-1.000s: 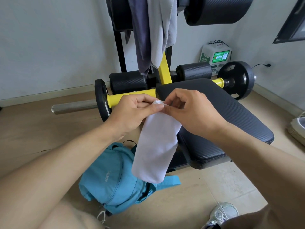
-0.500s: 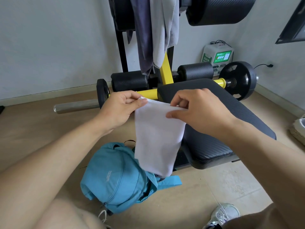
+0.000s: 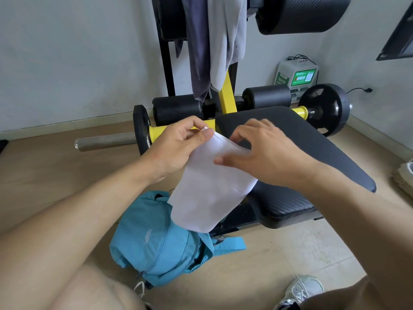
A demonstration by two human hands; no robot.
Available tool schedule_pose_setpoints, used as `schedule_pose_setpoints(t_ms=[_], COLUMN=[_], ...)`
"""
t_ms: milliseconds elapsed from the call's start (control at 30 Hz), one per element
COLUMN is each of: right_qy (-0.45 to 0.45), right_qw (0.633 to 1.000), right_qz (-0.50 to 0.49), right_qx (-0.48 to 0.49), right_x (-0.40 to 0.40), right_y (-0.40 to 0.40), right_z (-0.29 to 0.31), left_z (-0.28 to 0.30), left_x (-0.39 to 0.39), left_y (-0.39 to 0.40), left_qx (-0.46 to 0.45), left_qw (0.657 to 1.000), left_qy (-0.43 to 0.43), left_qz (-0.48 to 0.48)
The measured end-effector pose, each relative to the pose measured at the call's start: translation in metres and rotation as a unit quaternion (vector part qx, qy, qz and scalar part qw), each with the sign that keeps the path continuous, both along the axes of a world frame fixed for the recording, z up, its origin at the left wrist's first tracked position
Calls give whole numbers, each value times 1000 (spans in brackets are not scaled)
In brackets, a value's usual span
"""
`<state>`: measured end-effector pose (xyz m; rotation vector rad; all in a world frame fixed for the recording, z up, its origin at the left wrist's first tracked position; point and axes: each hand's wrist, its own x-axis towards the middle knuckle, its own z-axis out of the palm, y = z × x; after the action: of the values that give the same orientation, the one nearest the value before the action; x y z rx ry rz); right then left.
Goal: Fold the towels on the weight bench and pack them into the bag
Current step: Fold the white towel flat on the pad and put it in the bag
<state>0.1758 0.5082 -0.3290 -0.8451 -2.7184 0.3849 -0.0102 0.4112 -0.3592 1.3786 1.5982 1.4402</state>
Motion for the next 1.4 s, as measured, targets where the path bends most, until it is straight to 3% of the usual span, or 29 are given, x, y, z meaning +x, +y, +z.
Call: schedule_pose_setpoints(t_ms=[133, 233, 300, 400, 500, 600, 700, 833, 1000, 1133, 1300, 1400], right_qy=[15, 63, 107, 174, 237, 261, 251, 157, 49, -35, 52, 141], right_qw=[999, 996, 989, 966, 923, 906, 903, 914, 919, 924, 901, 900], right_qz=[-13, 9, 29, 22, -35, -122, -208, -282, -317, -313, -336, -322], right_qx=[-51, -64, -93, -192, -300, -312, -279, -248, -228, -217, -270, -259], right_x=[-11, -13, -13, -9, 2, 20, 40, 67, 93, 111, 123, 124], right_y=[-12, -10, -7, -2, 10, 36, 63, 85, 101, 107, 109, 110], right_z=[-8, -2, 6, 17, 27, 30, 23, 8, 2, 4, -5, -4], left_z=[2, 2, -3, -20, -39, -46, -48, -52, -50, -44, -40, -31], left_x=[5, 5, 6, 10, 10, 3, -10, -22, -12, 0, -9, -6], left_y=[1, 0, -3, -8, -8, -4, 1, 3, 19, 32, 35, 38], left_qx=[4, -5, -46, -167, -246, -274, -289, -272, -207, -202, -368, -348], left_qw=[1000, 998, 993, 973, 954, 947, 944, 952, 969, 967, 921, 936], left_qy=[-2, -55, -93, -55, -36, -81, -104, -112, -127, -151, -123, -39], left_qz=[-3, -10, -62, -149, -168, -149, -122, -88, 34, 39, -46, 26])
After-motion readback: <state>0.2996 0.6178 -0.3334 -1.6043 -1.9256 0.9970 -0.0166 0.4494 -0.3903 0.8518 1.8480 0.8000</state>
